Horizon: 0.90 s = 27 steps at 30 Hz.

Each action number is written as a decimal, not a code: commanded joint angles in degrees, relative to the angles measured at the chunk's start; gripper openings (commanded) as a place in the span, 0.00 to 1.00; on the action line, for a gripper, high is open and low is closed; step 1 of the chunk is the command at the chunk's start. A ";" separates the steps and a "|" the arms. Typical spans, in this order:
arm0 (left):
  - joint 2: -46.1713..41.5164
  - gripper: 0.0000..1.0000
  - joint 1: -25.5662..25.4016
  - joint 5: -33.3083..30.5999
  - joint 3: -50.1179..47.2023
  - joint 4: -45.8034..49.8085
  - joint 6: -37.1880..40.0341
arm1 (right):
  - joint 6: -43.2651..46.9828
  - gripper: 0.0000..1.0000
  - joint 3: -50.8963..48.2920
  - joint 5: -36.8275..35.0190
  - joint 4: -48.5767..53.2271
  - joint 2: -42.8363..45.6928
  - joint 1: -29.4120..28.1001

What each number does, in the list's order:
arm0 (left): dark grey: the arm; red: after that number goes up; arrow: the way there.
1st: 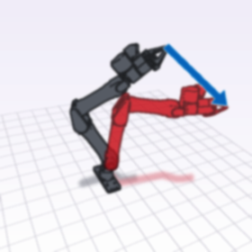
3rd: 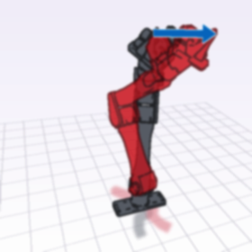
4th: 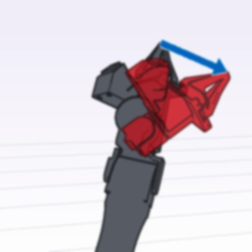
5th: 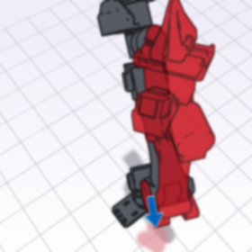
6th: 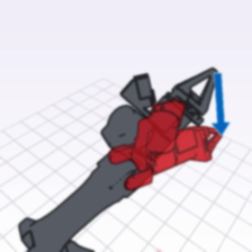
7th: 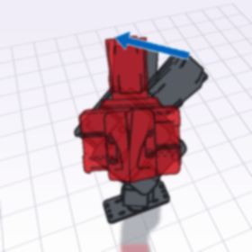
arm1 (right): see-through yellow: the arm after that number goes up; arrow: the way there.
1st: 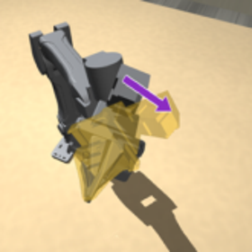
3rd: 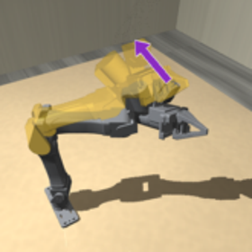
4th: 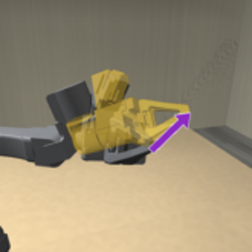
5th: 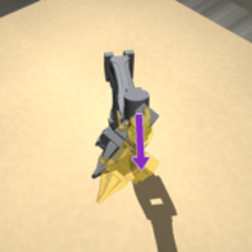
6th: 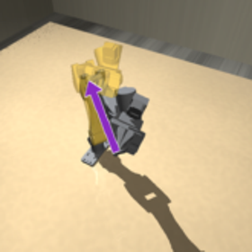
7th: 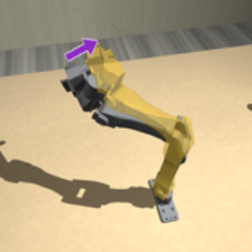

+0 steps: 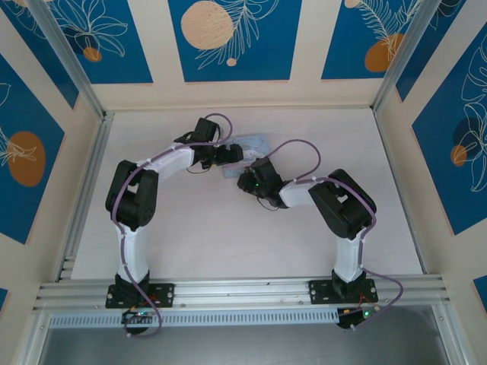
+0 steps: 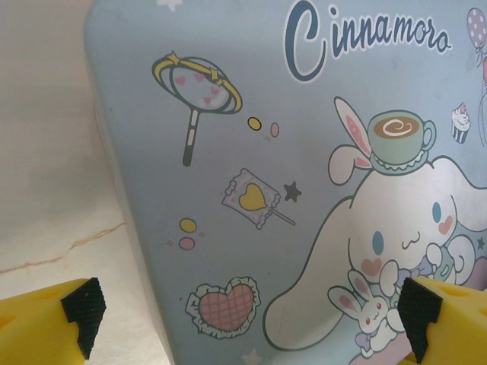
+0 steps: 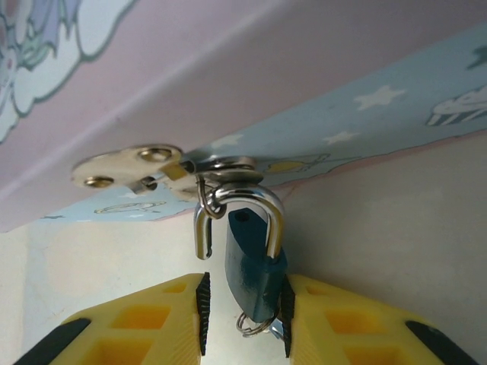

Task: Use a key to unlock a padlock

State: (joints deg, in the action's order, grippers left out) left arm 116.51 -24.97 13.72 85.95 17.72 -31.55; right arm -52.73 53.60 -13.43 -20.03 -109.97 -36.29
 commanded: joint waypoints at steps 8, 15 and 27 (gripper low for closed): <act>0.15 1.00 0.63 2.15 -2.00 -2.07 -1.19 | -1.95 0.20 1.47 -3.28 2.09 -2.40 -0.29; -0.90 1.00 0.63 1.33 -3.44 -2.30 -1.41 | -3.44 0.02 -0.75 -3.68 1.08 -0.98 -0.18; -2.76 1.00 0.63 -2.25 -8.27 -2.86 -3.39 | -8.62 0.00 -8.69 -1.69 -3.68 3.46 1.95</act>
State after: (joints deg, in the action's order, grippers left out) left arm 114.41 -24.97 14.35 79.72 13.21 -34.00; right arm -58.37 47.79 -14.72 -24.71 -107.20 -35.57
